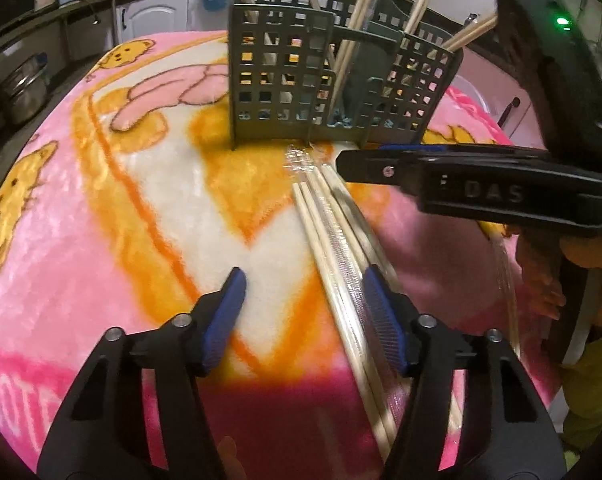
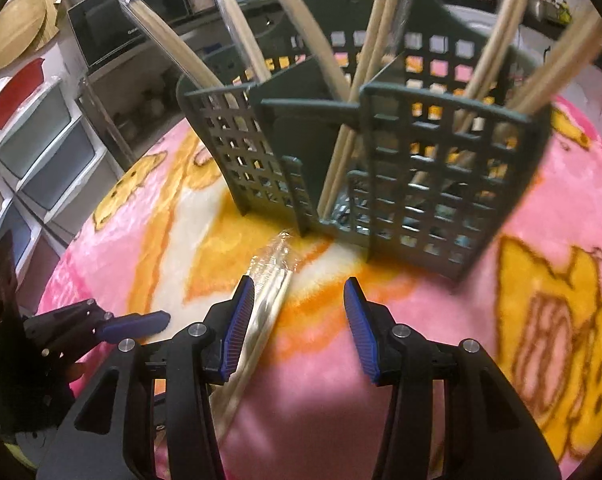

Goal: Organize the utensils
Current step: 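Move both open tools down to the chopstick pile beside the caddy, then close the left tool on a wooden chopstick while the right tool grasps another chopstick, then raise the left tool's chopstick upright above the caddy while the right tool raises its chopstick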

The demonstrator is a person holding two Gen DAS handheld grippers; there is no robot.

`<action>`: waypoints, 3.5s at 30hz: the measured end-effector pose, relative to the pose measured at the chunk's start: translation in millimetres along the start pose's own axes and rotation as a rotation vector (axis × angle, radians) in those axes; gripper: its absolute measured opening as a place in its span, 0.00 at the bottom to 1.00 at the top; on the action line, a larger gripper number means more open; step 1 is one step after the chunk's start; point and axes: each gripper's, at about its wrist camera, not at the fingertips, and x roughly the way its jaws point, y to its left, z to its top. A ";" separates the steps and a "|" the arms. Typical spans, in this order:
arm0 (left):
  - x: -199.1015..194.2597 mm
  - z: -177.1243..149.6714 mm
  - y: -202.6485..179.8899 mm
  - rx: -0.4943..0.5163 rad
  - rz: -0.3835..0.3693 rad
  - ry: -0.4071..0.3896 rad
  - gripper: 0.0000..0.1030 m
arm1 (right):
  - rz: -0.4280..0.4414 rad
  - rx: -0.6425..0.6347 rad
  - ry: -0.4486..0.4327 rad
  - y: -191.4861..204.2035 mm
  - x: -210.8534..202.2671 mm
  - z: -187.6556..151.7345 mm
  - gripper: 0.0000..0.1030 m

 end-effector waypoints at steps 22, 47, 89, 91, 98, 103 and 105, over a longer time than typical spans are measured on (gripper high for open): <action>38.8 67.6 51.2 -0.154 -0.097 0.095 0.33 | -0.008 0.010 -0.025 -1.3 6.9 8.6 0.09; -64.9 129.2 20.6 -0.076 -0.147 -0.246 0.03 | 0.074 -0.039 -0.367 13.4 -121.5 19.7 0.07; -152.5 218.7 -32.8 0.004 -0.258 -0.540 0.03 | -0.014 -0.077 -0.718 17.9 -241.3 80.8 0.05; -153.9 222.1 -34.2 0.004 -0.257 -0.550 0.03 | -0.019 -0.073 -0.729 15.6 -243.7 84.5 0.05; -159.4 236.3 -38.2 -0.008 -0.245 -0.589 0.03 | -0.038 -0.061 -0.779 9.8 -254.6 93.8 0.05; -155.5 246.6 -39.8 -0.021 -0.234 -0.597 0.03 | -0.069 -0.065 -0.806 5.6 -259.2 99.8 0.05; -153.1 249.4 -38.7 -0.024 -0.223 -0.598 0.03 | -0.080 -0.062 -0.814 3.2 -259.8 100.6 0.05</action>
